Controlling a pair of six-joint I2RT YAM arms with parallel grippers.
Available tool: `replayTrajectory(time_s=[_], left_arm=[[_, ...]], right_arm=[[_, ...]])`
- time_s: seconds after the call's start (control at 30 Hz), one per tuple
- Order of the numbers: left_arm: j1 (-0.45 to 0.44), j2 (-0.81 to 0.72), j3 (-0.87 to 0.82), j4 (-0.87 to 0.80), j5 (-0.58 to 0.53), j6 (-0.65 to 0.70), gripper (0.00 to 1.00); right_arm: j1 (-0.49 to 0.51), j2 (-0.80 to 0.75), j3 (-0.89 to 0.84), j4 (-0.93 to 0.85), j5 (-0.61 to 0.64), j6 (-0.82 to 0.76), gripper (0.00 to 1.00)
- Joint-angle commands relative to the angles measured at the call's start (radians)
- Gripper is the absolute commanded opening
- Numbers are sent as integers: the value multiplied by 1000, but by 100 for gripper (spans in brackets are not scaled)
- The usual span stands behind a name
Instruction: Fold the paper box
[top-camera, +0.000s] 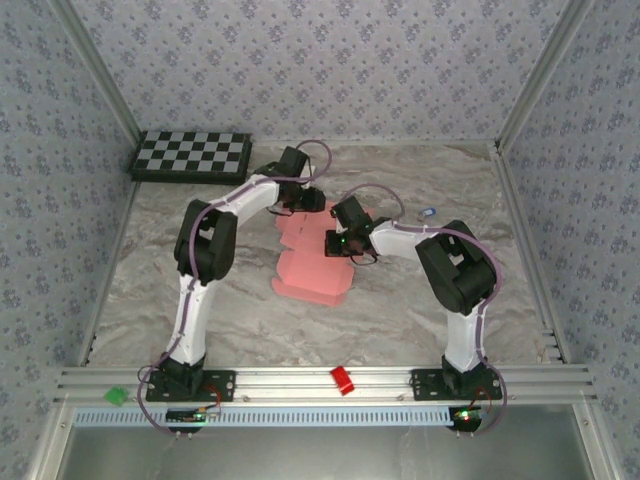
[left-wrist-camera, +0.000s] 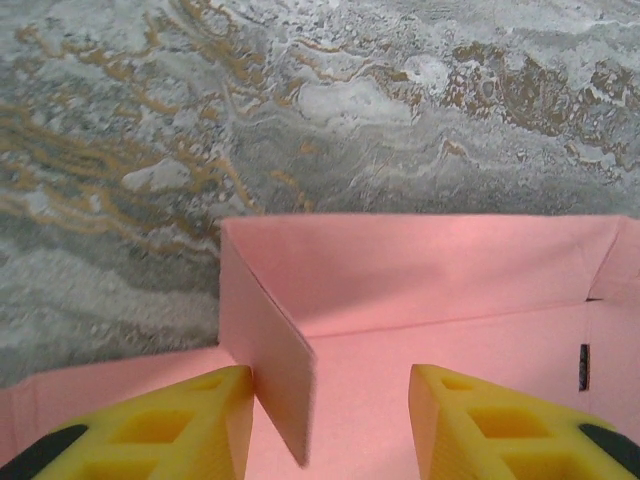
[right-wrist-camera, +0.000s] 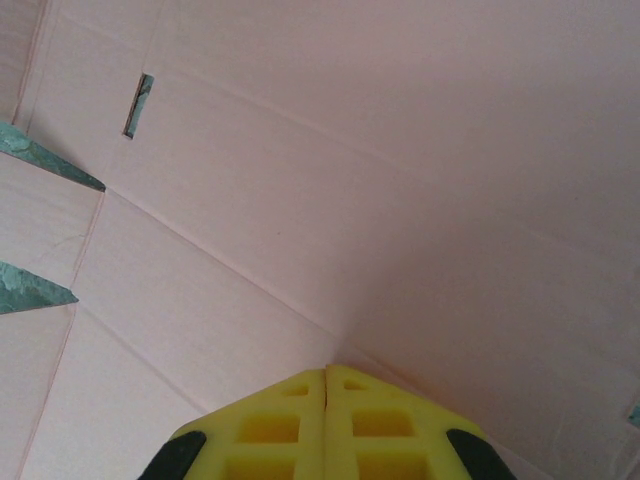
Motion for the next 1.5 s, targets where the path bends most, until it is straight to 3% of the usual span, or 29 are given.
replayTrajectory(time_s=[0.0,0.3,0.63,0.87,1.47], left_arm=[[4,-146,-48,7,-56,-14,45],[28,-439,-364,31,-183,-64,50],[45,-613,-632,33,-129,-171,59],[46,-582,-708,111,-49,-242,58],[40,-422,-658,170,53,-274,48]], right_arm=[[-7,23,-46,-137,24,12,0],[-10,-10,-72,-148,34,14,0],[-11,-14,-96,-139,46,38,0],[-6,-9,-86,-150,50,36,0],[-6,-8,-83,-153,52,35,0]])
